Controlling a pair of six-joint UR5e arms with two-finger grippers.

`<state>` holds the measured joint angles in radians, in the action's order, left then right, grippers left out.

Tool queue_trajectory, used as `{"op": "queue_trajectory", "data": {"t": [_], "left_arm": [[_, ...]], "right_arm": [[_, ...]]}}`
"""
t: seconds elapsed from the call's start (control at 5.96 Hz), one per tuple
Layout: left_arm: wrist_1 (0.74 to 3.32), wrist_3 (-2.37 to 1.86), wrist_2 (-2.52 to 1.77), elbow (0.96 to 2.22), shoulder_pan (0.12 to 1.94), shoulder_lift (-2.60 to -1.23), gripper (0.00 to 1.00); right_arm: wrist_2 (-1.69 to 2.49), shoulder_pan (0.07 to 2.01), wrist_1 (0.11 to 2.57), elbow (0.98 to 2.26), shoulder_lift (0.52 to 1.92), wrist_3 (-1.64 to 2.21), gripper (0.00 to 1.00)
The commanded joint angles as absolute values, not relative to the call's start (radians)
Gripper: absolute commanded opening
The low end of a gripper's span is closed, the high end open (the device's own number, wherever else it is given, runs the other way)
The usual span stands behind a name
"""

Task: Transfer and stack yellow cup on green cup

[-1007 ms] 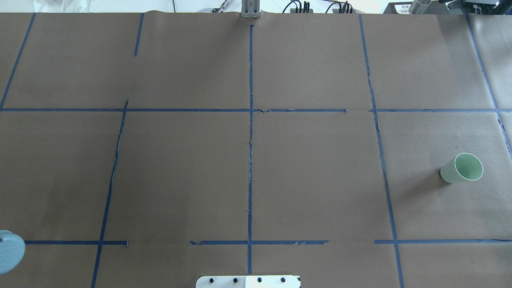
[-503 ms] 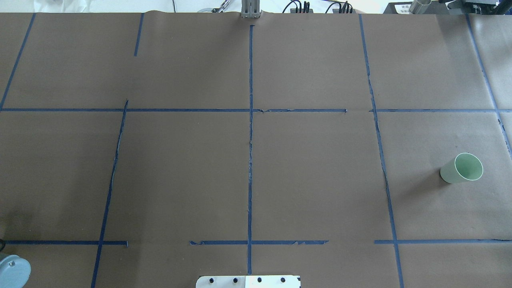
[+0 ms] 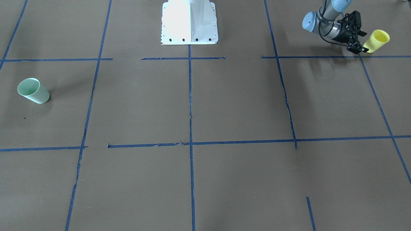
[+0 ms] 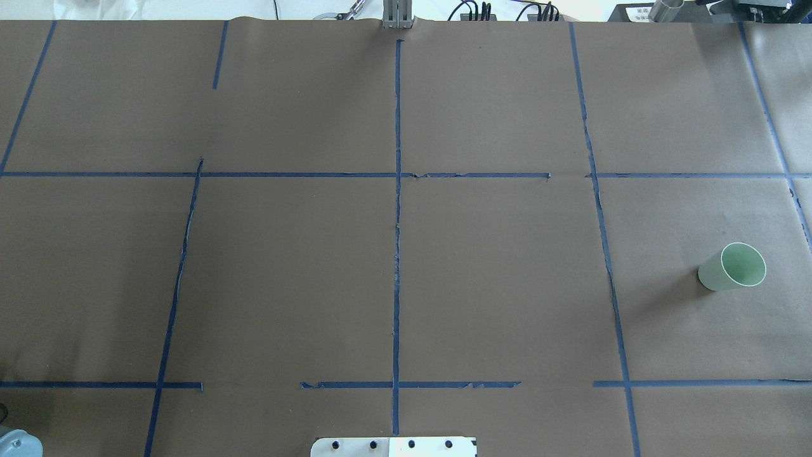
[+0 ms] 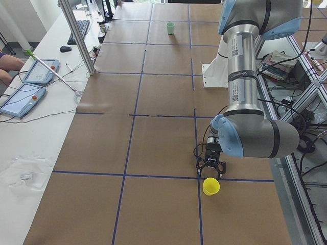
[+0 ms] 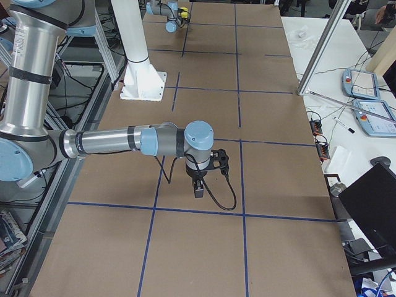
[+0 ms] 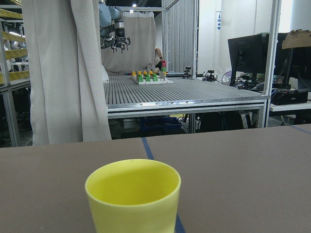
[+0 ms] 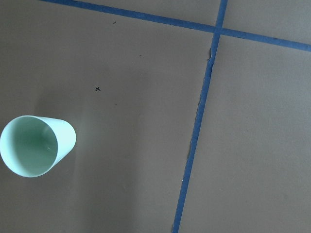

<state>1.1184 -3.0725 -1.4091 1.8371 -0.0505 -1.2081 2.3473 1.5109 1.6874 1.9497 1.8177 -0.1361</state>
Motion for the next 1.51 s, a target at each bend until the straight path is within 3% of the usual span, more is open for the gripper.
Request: {"op": "queue_trajectory", "data": {"t": [0.0, 0.84, 1.17, 1.34], "left_arm": [[1.156, -3.073, -1.411, 1.815, -0.057, -1.18, 1.0], [1.206, -3.071, -1.405, 1.733, -0.057, -1.169, 0.99], [1.222, -3.071, -1.398, 1.724, -0.055, -1.145, 0.53], [1.238, -3.066, -1.396, 1.729, -0.052, -1.117, 0.48]], "right_arm": [[2.347, 1.511, 1.687, 1.95, 1.818, -0.135, 1.0], [2.349, 1.511, 1.687, 1.948, 1.818, -0.133, 1.0], [2.349, 1.511, 1.687, 1.95, 1.818, -0.132, 1.0], [2.349, 1.511, 1.687, 1.951, 1.818, -0.132, 1.0]]}}
